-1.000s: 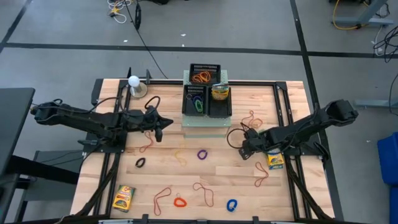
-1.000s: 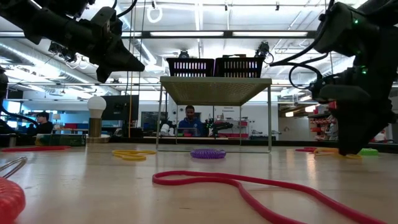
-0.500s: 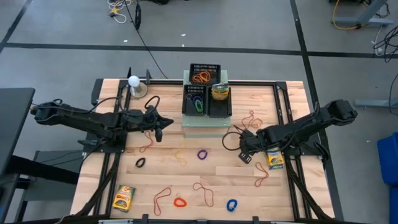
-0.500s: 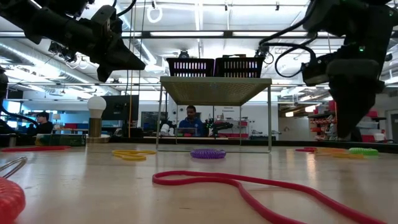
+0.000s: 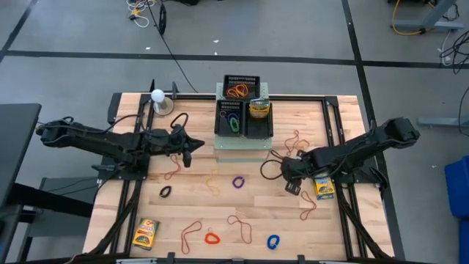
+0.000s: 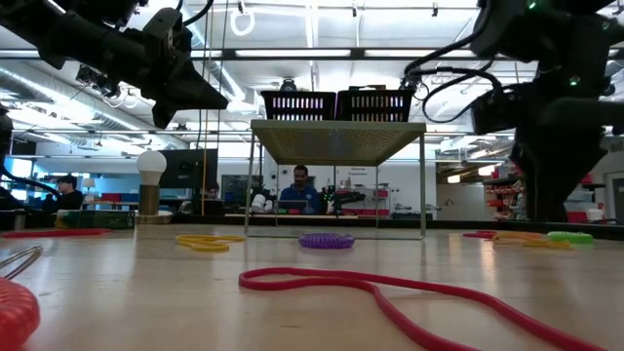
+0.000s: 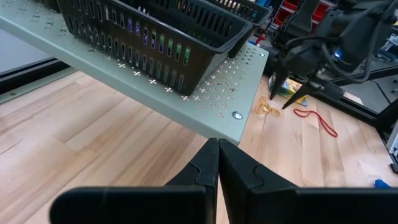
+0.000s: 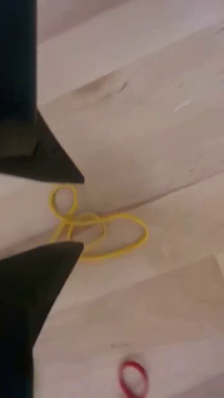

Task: Pick & Place Office Desk Supplies
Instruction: Put the yellow rubber band into the top black bin

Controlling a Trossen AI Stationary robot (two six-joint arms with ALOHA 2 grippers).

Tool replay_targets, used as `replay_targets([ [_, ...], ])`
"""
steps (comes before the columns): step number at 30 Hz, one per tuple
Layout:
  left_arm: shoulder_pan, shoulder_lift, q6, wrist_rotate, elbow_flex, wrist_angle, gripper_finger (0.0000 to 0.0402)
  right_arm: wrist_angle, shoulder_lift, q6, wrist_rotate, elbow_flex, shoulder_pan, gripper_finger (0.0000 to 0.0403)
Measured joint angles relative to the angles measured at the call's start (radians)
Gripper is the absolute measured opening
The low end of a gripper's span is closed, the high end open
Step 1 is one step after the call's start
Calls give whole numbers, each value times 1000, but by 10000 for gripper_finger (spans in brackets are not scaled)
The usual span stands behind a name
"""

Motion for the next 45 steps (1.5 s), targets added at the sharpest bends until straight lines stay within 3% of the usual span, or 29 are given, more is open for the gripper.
replay_targets([
  [4,0,0,0,0,0,3,16,43,76,-140,-19,0,-45,222],
  [9,0,0,0,0,0,9,16,65,155,-197,-66,6,-83,218],
  [14,0,0,0,0,0,10,16,60,155,-198,-64,5,-84,168],
  [24,0,0,0,0,0,11,16,59,138,-193,-52,2,-81,17],
  [32,0,0,0,0,0,11,16,24,18,-191,-90,57,-22,5],
  [38,0,0,0,0,0,11,16,-111,-89,-191,-97,197,53,4],
  [45,0,0,0,0,0,12,16,-336,-111,-278,-45,502,70,2],
])
